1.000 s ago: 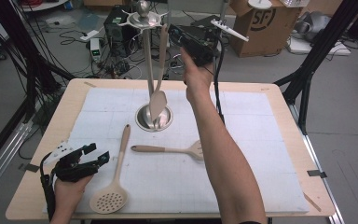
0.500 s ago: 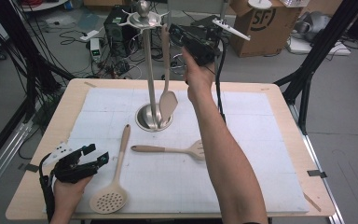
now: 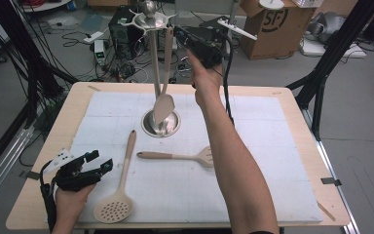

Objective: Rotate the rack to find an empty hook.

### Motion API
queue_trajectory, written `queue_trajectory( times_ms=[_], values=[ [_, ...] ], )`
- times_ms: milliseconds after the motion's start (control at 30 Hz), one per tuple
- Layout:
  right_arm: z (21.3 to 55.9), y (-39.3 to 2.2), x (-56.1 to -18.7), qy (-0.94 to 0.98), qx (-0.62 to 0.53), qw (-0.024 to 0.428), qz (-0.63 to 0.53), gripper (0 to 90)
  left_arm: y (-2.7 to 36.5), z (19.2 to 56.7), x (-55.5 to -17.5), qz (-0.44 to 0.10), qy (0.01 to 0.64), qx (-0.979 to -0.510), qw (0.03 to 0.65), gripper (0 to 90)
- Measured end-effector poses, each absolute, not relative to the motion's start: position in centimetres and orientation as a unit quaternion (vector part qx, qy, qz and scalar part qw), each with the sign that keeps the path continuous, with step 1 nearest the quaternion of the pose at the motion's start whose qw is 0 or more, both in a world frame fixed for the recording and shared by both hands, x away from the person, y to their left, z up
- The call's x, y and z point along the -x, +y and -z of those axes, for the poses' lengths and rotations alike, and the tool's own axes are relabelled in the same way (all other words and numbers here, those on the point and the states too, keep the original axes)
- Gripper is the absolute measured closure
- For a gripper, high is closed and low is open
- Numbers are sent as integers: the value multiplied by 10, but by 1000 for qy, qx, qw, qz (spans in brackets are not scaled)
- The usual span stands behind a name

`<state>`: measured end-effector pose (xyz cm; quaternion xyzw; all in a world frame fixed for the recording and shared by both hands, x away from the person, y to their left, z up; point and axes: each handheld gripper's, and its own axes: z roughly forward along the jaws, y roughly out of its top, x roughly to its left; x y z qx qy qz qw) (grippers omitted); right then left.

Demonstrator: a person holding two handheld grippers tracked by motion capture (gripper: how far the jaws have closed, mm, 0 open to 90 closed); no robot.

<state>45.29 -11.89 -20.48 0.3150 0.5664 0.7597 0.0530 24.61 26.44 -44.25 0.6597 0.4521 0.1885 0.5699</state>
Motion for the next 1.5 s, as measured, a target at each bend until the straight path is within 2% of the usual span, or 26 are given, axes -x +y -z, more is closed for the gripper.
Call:
queue_trajectory(
  times_ms=[700, 1033, 1167, 1300, 1500],
  values=[
    [201, -99, -432, 577, -295, 42, -761, 894, 262, 441, -246, -188, 448, -663, 570, 260],
    [208, -107, -446, 570, -327, 49, -753, 894, 264, 442, -246, -188, 451, -660, 571, 260],
    [210, -104, -446, 572, -323, 38, -753, 894, 264, 442, -246, -187, 452, -660, 571, 260],
    [206, -92, -431, 582, -307, 68, -750, 894, 263, 442, -246, -188, 451, -660, 570, 260],
    [208, -88, -425, 574, -314, 72, -753, 894, 263, 442, -246, -187, 450, -660, 571, 260]
  ],
)
